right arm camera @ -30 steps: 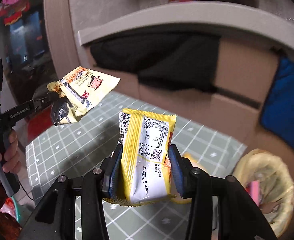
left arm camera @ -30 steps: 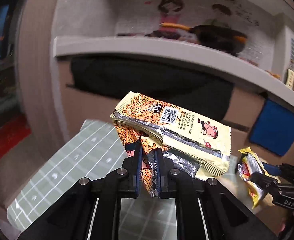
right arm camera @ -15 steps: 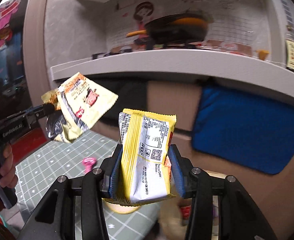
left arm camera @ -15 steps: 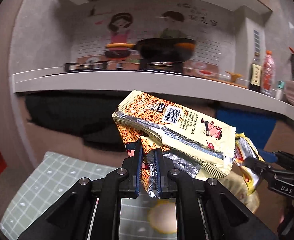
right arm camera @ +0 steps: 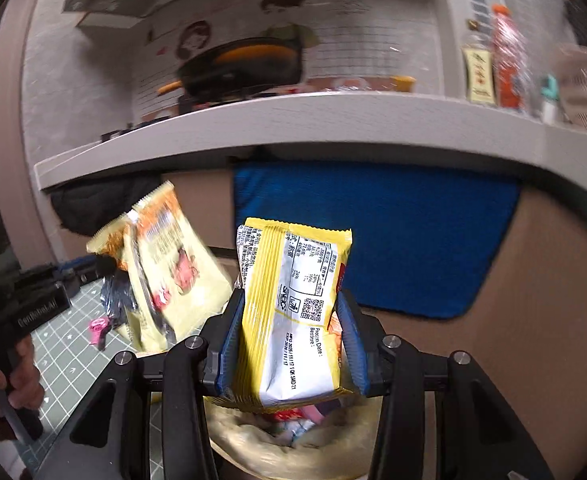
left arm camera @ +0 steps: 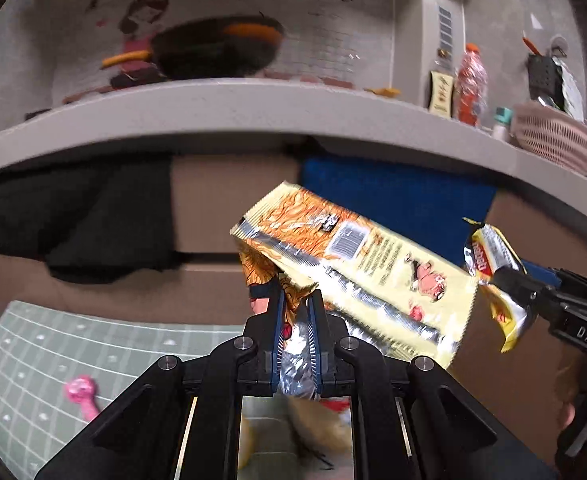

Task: Collect trash
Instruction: 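Lift and carry the snack bag and yellow wrapper over the bin with both tools, then open both tools to drop the snack bag and wrapper into the bin, then grasp the round yellow mesh pad with the right tool while the left tool grasps the pink toy, then carry the mesh pad and pink toy over the bin with both tools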

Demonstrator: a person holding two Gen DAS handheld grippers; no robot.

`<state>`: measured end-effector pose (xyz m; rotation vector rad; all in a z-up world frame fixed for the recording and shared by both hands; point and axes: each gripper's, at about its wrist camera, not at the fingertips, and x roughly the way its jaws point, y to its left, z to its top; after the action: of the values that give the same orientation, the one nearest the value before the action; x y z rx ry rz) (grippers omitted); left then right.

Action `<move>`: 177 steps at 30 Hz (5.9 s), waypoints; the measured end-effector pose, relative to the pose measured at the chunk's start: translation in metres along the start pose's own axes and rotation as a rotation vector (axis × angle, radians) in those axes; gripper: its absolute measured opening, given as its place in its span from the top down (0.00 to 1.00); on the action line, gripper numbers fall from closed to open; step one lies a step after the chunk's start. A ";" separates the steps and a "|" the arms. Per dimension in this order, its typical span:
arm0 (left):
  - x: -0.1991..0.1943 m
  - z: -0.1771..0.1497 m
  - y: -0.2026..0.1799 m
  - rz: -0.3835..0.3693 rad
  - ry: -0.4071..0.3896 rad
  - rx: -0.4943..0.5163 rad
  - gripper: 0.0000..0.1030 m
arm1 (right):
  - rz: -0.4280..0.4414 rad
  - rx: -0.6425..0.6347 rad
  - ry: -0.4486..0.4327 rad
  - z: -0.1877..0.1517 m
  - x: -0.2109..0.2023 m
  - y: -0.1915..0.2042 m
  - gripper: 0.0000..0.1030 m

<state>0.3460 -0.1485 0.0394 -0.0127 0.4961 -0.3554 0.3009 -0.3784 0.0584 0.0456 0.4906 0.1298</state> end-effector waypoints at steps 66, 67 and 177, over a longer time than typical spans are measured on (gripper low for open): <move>0.010 -0.107 0.189 0.190 0.284 -0.287 0.62 | -0.009 0.090 0.492 -0.120 0.198 -0.005 0.31; 0.007 -0.110 0.196 0.203 0.280 -0.300 0.62 | -0.023 0.087 0.478 -0.117 0.193 -0.005 0.28; 0.002 -0.123 0.245 0.218 0.299 -0.306 0.86 | 0.235 -0.256 0.271 -0.104 0.135 0.203 0.90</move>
<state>0.3707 0.0895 -0.0938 -0.2034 0.8368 -0.0640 0.3468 -0.1577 -0.0808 -0.1672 0.7349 0.4320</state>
